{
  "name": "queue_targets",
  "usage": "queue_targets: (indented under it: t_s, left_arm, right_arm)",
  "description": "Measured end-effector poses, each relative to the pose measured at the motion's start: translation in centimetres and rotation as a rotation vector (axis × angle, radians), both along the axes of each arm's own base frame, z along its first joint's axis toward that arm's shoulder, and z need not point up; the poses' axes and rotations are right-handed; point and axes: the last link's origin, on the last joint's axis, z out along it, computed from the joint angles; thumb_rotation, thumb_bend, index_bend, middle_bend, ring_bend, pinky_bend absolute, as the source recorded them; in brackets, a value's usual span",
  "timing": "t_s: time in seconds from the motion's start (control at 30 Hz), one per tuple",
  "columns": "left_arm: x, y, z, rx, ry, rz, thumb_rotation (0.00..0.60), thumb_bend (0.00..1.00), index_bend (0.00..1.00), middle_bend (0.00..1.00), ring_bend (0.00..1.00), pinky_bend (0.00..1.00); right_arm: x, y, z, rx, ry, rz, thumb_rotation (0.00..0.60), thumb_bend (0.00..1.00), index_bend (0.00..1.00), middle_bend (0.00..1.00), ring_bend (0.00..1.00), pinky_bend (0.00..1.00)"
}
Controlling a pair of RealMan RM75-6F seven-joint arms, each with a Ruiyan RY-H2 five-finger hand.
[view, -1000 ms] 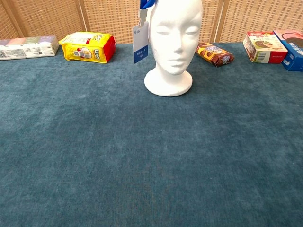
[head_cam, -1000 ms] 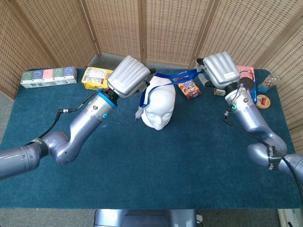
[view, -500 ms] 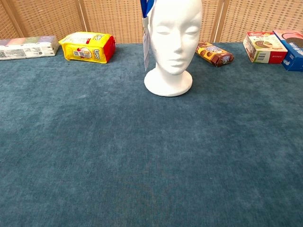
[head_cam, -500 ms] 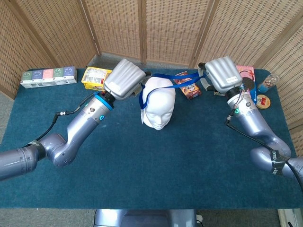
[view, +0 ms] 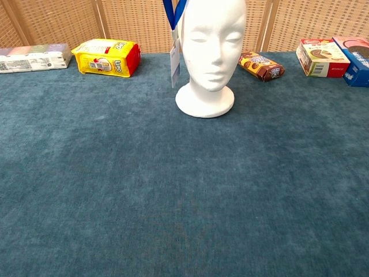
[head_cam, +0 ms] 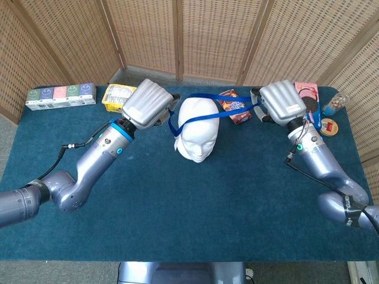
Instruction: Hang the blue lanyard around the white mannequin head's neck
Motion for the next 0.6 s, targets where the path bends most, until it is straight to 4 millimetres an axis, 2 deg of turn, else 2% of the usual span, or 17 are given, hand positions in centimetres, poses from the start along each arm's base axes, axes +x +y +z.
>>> queue_targets:
  t_s: [0.6]
  left_arm:
    - [-2.5,0.0,-0.4,-0.012,0.027,0.049,0.600,0.46,0.69,1.00,1.00,1.00]
  right_arm:
    - [-0.2,0.9,-1.4,0.045,0.009,0.004,0.600,0.56,0.81,1.00,1.00,1.00]
